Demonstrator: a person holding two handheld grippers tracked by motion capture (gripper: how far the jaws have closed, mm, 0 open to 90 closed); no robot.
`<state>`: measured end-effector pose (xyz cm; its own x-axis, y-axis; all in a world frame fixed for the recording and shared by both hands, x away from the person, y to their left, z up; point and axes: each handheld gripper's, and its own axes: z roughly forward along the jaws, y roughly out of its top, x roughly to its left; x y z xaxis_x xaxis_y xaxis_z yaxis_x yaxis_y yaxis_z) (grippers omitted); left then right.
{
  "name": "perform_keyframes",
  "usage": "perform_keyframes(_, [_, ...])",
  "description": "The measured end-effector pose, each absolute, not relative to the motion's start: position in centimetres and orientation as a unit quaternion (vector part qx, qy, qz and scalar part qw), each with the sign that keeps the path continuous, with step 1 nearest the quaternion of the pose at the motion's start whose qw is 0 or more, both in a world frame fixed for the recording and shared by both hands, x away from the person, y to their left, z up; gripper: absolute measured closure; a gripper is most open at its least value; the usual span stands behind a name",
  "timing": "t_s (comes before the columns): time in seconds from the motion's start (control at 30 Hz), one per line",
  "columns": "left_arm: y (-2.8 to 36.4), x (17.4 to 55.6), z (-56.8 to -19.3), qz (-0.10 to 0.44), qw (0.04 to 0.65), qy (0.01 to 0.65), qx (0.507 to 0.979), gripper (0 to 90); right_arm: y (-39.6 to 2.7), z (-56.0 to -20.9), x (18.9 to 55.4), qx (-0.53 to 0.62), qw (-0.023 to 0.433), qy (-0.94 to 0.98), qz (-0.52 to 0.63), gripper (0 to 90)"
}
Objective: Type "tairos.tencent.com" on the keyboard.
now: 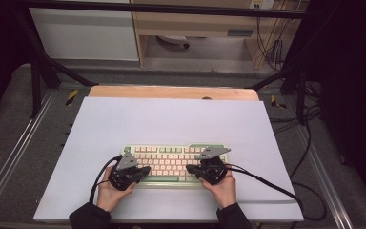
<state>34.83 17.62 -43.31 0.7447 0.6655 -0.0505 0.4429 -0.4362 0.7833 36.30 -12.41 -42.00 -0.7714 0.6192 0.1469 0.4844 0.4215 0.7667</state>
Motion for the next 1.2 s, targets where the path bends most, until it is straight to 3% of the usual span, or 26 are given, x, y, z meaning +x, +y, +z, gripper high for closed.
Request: perform_keyframes(1.2, [21.3, 33.8, -42.4, 0.143, 0.432, 0.345, 0.821, 89.5, -11.8, -41.0, 36.6, 0.336, 0.082, 0.828, 0.44, 90.0])
